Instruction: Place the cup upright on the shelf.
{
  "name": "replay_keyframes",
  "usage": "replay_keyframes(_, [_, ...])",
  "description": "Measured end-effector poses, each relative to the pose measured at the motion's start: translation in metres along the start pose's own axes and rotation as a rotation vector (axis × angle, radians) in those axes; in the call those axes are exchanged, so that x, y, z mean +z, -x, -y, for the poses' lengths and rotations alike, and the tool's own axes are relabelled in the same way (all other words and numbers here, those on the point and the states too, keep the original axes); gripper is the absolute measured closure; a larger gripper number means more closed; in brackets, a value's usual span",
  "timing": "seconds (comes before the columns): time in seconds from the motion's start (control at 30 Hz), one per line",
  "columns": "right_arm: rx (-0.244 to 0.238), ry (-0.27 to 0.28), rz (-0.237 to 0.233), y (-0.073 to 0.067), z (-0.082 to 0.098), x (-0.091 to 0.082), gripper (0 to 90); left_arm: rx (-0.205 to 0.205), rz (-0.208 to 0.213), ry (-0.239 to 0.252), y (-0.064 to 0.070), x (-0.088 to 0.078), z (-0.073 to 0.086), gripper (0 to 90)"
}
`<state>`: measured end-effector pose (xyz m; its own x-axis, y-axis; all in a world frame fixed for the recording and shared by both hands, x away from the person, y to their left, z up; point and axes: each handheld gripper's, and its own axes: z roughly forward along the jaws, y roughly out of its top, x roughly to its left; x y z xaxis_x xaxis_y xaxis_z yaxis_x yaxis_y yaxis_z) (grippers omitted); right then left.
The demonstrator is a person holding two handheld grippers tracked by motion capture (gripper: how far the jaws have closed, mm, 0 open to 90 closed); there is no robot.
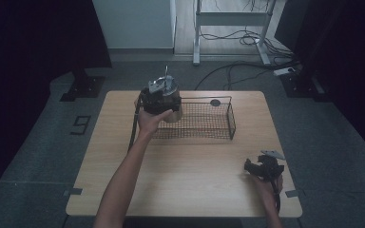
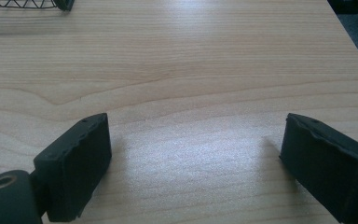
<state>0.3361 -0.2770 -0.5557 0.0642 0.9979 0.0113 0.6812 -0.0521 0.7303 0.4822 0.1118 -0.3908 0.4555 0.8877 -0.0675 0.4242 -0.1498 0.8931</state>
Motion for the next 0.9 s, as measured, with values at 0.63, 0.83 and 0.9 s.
replay_keyframes(0.63, [0.0, 0.0, 0.0, 0.0, 0.0, 0.0, 8.3, 0.018, -0.064, -0.057, -0.003, 0.034, 0.024, 3.9])
replay_keyframes(0.83, [0.0, 0.0, 0.0, 0.0, 0.0, 0.0, 8.4, 0.014, -0.077, -0.083, -0.004, 0.043, 0.035, 3.9])
replay_keyframes(0.9, [-0.001, 0.0, 0.0, 0.0, 0.0, 0.0, 8.4, 0.001, -0.082, -0.089, -0.004, 0.046, 0.039, 3.9])
